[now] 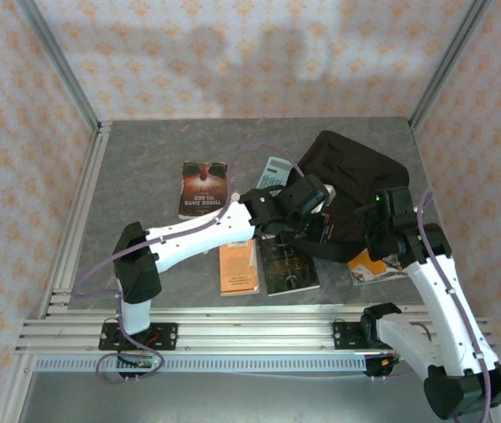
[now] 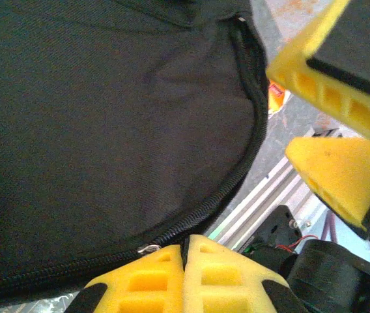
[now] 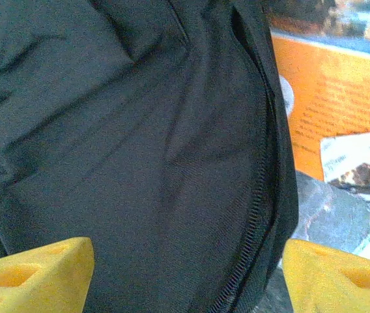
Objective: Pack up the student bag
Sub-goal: Unzip the student bag at the middle-right of the table.
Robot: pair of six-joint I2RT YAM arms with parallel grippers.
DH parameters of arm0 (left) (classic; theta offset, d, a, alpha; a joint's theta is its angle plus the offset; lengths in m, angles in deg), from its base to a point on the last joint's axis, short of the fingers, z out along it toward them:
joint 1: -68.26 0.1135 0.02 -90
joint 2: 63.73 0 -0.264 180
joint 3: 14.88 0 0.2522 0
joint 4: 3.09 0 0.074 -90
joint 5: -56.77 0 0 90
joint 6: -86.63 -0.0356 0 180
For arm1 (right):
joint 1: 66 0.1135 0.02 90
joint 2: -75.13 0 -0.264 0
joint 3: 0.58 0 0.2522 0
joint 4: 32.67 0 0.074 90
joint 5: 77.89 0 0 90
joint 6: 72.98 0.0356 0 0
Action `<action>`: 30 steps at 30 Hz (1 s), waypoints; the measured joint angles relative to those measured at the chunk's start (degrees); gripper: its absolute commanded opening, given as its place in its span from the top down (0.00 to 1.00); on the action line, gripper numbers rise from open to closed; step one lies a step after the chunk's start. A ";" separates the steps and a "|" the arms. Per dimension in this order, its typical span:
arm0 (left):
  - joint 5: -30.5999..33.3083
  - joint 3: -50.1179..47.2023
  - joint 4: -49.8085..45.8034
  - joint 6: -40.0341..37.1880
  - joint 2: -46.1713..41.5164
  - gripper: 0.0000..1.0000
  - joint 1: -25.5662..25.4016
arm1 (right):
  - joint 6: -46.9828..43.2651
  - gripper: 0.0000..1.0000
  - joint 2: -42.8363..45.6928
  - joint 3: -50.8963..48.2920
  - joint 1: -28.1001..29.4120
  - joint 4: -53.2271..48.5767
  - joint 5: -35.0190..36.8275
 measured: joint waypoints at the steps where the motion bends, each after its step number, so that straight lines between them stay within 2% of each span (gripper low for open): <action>1: 0.00 -0.72 0.15 0.15 -0.02 1.00 0.02 | 1.01 0.21 0.61 -1.60 0.00 0.68 -1.03; 9: 0.04 -2.71 2.45 0.46 -0.02 1.00 0.24 | 7.08 0.21 1.07 -8.09 0.59 5.84 -7.13; 18: 0.22 -3.15 3.37 0.87 -0.02 1.00 0.26 | 9.40 0.37 1.18 -10.97 3.41 7.67 -7.65; 20: 0.37 -3.15 3.37 0.85 -0.02 1.00 0.28 | 9.62 0.45 1.18 -11.65 3.98 7.74 -7.54; 25: 1.55 -4.44 3.65 0.83 -0.09 1.00 0.28 | 9.09 0.81 1.11 -12.22 4.59 7.45 -5.35; 27: 2.14 -5.05 3.65 0.72 -0.11 1.00 0.28 | 8.41 0.92 0.85 -12.22 4.70 7.15 -4.09; 29: 2.86 -5.53 3.61 0.33 -0.15 1.00 0.28 | 7.41 1.00 0.31 -12.22 4.70 6.95 -2.99; 30: 3.30 -5.95 3.58 0.13 -0.20 1.00 0.28 | 7.30 1.00 -0.15 -12.22 4.68 6.88 -2.58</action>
